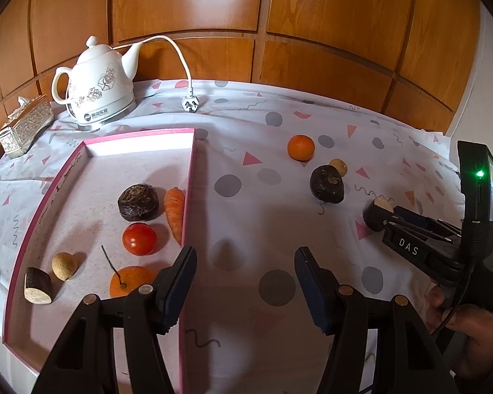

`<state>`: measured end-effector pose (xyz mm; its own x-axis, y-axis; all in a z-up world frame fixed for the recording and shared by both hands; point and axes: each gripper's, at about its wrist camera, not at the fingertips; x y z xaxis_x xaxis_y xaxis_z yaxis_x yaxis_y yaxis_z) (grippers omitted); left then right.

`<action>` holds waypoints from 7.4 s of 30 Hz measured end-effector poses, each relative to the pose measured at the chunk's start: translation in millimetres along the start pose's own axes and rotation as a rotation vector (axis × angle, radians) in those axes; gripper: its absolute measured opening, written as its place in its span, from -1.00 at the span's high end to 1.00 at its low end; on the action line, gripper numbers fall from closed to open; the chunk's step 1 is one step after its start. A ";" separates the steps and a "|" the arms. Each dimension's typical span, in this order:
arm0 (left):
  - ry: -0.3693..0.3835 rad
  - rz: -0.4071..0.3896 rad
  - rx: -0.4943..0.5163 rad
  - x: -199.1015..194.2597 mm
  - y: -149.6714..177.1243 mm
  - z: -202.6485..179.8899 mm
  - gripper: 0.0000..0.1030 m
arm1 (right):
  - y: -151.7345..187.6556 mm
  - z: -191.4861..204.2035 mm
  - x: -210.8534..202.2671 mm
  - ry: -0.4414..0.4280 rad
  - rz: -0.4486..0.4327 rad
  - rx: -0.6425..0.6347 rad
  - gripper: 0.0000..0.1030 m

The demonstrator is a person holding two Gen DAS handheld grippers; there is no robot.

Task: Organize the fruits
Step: 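Move the right tool to the cut log piece and grasp it, then grasp the large dark round fruit with the left tool while the right tool holds the log piece, then carry the dark fruit and log piece into the tray and open both tools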

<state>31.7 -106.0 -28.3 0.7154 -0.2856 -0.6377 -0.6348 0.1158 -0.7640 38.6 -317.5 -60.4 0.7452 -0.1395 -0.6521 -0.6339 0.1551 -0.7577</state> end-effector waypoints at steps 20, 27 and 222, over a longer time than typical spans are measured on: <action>0.036 0.038 0.036 37.2 -9.3 -31.6 -0.22 | 10.8 -23.2 9.8 -0.011 0.005 0.051 0.31; 0.066 0.042 0.040 58.8 -17.4 -45.4 -0.22 | 13.4 -28.9 9.3 -0.042 -0.012 0.092 0.31; -0.196 -0.092 -0.138 -30.8 -8.6 86.5 -0.16 | -13.8 122.2 -35.3 -0.330 -0.026 -0.062 0.26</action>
<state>40.3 -15.9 -10.6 0.8066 -0.0971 -0.5831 -0.5884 -0.0373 -0.8077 46.3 -195.2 -23.7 0.7814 0.1830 -0.5967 -0.6180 0.0941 -0.7805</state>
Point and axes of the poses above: each gripper's, at about its wrist camera, not at the fingertips, and x roughly the way its jaws point, z to its left, y to its underside, and after that the axes turned 8 degrees about -z, right-handed
